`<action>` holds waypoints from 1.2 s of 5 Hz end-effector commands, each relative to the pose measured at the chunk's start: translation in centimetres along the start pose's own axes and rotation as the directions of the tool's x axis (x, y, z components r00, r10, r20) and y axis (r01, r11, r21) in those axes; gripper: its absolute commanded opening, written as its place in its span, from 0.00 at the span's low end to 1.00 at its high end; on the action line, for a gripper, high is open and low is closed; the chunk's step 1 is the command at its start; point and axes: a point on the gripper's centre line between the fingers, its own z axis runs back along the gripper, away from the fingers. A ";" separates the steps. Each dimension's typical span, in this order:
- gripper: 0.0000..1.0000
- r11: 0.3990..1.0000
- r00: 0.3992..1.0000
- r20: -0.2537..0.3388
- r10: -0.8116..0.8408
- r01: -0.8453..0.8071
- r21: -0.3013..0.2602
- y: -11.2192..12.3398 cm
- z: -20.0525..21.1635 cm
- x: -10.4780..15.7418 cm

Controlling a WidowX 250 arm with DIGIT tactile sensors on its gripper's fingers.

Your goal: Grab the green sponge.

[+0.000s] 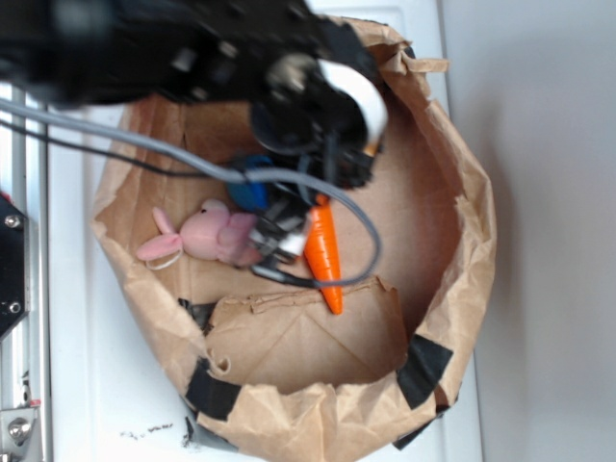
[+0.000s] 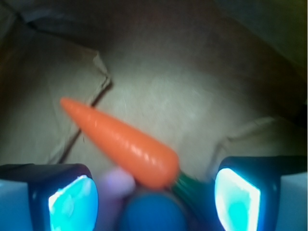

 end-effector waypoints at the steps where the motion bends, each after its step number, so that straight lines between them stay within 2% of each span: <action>1: 1.00 0.992 0.999 -0.026 -0.045 0.048 0.121 2.5 0.3 -0.9; 3: 1.00 0.963 0.993 -0.122 0.005 0.028 0.267 5.1 -3.7 1.1; 4: 1.00 0.954 0.995 -0.102 0.008 0.023 0.297 5.3 -5.3 1.8; 5: 0.00 0.976 0.998 -0.063 0.001 0.012 0.216 4.9 -4.2 2.6; 6: 0.00 0.988 0.998 -0.064 -0.008 0.018 0.155 4.3 -2.3 2.7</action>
